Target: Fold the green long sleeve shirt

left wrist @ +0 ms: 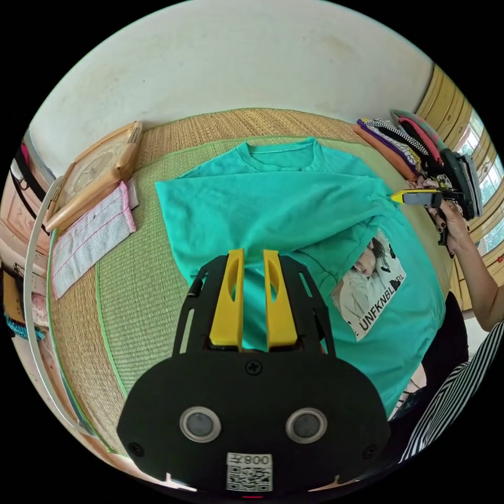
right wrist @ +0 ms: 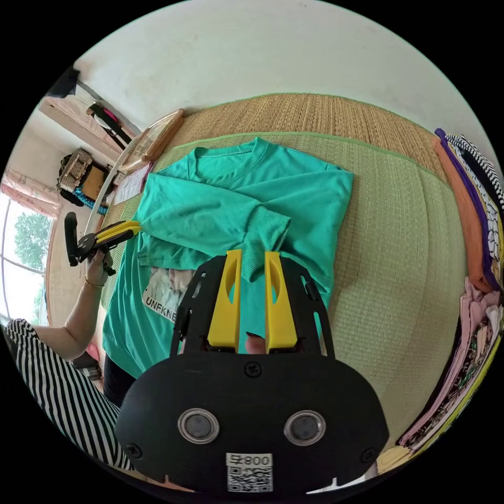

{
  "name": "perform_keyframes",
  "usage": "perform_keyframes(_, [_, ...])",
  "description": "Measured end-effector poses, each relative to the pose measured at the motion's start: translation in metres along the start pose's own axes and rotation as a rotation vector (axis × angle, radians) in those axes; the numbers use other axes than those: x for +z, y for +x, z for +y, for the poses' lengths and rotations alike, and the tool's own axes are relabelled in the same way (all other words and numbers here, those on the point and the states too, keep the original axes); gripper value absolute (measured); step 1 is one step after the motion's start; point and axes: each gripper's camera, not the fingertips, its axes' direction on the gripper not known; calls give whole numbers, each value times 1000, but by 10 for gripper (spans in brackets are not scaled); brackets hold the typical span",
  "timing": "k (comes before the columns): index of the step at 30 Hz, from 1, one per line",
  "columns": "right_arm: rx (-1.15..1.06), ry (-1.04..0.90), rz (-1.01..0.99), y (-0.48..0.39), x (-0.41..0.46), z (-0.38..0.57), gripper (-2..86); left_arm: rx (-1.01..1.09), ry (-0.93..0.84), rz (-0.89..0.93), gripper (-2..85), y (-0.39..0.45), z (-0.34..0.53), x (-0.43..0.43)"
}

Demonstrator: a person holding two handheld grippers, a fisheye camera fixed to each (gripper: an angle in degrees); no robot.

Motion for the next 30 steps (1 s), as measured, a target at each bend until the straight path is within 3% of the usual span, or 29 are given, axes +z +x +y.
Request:
perform_keyframes(7, [67, -25, -110, 49, -1, 32, 28, 9, -103, -18, 19, 16, -41, 22])
perform_keyframes(15, [11, 33, -268, 77, -63, 60, 3, -15, -31, -39, 3, 31, -66, -8])
perform_keyframes(19, [34, -67, -259, 100, -47, 82, 2, -43, -65, -38, 8, 35, -72, -3])
perform_keyframes(26, [65, -13, -320, 137, -67, 101, 1, -36, -61, 178, 45, 73, -77, 1])
perform_keyframes(30, [63, 56, -262, 154, -97, 100, 1, -42, -115, 171, 40, 87, -81, 17])
